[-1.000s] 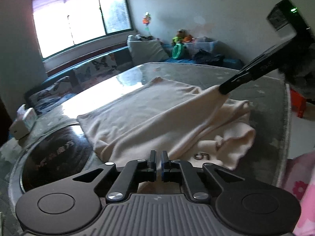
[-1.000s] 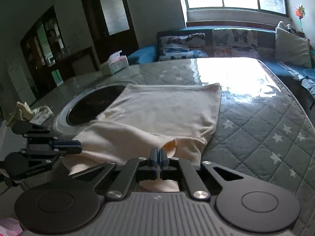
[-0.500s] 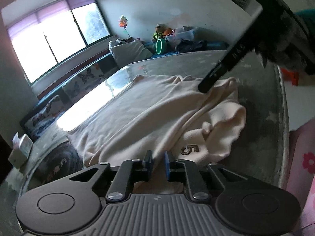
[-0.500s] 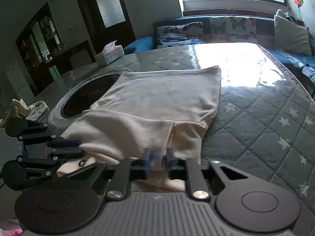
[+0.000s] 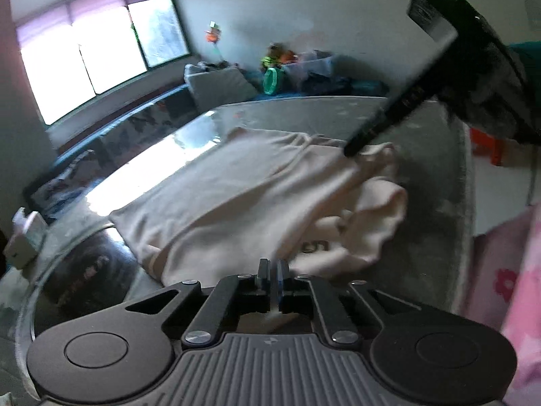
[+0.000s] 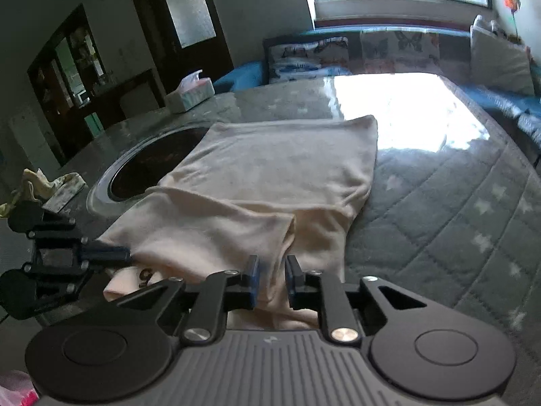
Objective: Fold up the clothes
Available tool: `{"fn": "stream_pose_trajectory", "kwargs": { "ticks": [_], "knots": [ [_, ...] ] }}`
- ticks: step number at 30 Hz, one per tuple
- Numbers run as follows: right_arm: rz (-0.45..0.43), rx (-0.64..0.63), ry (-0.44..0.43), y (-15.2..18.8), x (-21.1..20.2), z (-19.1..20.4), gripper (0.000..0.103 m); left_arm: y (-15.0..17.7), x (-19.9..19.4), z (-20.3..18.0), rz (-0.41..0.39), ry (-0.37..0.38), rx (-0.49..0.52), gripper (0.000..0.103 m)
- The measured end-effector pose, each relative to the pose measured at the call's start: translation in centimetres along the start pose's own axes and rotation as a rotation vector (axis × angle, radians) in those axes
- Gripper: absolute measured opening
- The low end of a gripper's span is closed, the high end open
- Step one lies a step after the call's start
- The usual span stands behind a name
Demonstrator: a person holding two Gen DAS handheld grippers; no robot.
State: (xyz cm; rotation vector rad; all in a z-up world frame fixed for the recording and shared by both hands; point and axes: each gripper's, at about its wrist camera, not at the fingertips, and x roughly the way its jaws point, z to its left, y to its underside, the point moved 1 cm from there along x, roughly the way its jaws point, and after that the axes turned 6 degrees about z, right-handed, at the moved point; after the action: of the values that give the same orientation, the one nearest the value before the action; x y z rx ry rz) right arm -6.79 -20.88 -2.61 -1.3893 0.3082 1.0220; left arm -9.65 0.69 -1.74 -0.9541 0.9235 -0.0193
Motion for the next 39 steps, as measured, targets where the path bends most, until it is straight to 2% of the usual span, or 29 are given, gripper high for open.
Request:
{"fn": "stream_pose_trajectory", "kwargs": {
  "ticks": [5, 9, 12, 14, 16, 20, 23, 27, 33, 39],
  "knots": [
    [-0.051, -0.048, 0.008, -1.9, -0.6, 0.0, 0.016, -1.1, -0.2, 1.9, -0.035, 0.009, -0.104, 0.007],
    [-0.04, -0.067, 0.03, -2.3, 1.0, 0.1, 0.019, -2.0, 1.4, 2.8, -0.038, -0.018, -0.169, 0.007],
    [-0.031, -0.08, 0.048, -2.6, 2.2, 0.1, 0.019, -2.1, 2.1, 3.1, -0.03, -0.016, -0.19, 0.007],
    [-0.025, -0.089, 0.059, -2.7, 3.0, 0.2, 0.01, -2.2, 2.3, 3.4, -0.027, -0.018, -0.199, 0.007],
    [-0.018, -0.099, 0.071, -2.9, 3.9, 0.2, 0.009, -2.3, 2.6, 3.7, -0.023, -0.019, -0.208, 0.007],
    [0.004, -0.097, 0.076, -2.2, 4.5, -0.4, 0.011, -2.5, 3.1, 4.2, -0.015, -0.023, -0.226, 0.013],
    [-0.034, -0.088, 0.078, -2.4, 3.6, -0.3, 0.012, -2.6, 3.5, 4.6, -0.01, -0.025, -0.24, 0.015],
    [-0.074, -0.123, 0.027, -2.9, 2.5, 0.7, 0.012, -2.8, 4.1, 5.1, -0.002, -0.028, -0.258, 0.015],
    [-0.04, -0.127, 0.005, -2.7, 3.7, 0.6, 0.01, -1.9, 4.5, 7.5, 0.001, -0.048, -0.389, 0.015],
    [-0.015, -0.139, -0.009, -2.4, 4.4, 0.6, 0.012, -1.1, 3.4, 9.1, -0.002, -0.054, -0.46, 0.017]
  ]
}}
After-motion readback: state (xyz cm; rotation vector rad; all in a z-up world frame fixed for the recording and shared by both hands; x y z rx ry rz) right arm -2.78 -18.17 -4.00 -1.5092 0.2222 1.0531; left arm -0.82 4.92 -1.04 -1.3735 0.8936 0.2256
